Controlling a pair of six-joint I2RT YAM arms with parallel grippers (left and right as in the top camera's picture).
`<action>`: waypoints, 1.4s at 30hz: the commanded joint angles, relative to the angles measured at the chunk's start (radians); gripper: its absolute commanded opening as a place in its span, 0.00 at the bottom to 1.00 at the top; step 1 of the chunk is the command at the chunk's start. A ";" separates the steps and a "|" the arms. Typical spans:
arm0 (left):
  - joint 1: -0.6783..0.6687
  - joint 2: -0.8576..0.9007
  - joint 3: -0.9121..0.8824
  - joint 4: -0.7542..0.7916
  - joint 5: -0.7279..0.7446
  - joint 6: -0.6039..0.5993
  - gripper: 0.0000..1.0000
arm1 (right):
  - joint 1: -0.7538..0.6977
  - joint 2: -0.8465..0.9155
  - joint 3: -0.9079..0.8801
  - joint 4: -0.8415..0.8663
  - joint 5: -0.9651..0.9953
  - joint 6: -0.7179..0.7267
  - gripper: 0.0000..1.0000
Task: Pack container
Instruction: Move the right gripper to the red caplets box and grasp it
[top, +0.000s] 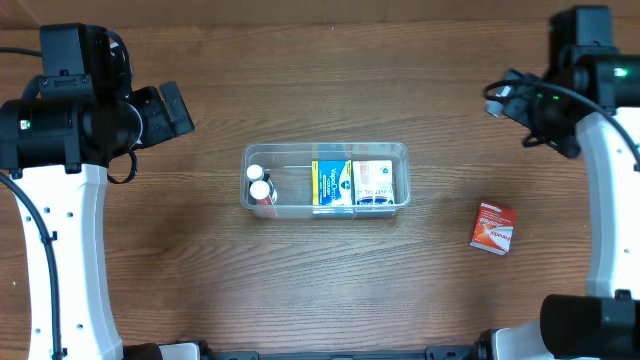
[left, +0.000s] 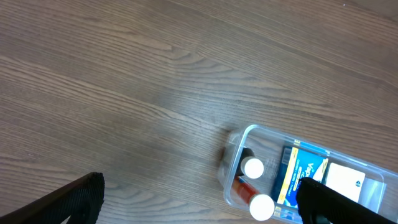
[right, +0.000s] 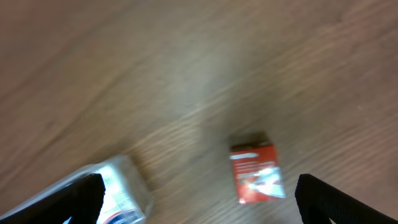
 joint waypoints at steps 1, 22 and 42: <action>0.005 0.002 0.011 0.002 -0.007 0.023 1.00 | -0.077 0.021 -0.148 0.014 -0.074 -0.079 1.00; 0.005 0.002 0.011 0.001 -0.008 0.023 1.00 | -0.105 0.028 -0.907 0.608 -0.091 -0.129 1.00; 0.005 0.002 0.011 0.003 -0.007 0.023 1.00 | -0.081 -0.062 -0.610 0.333 -0.145 -0.160 1.00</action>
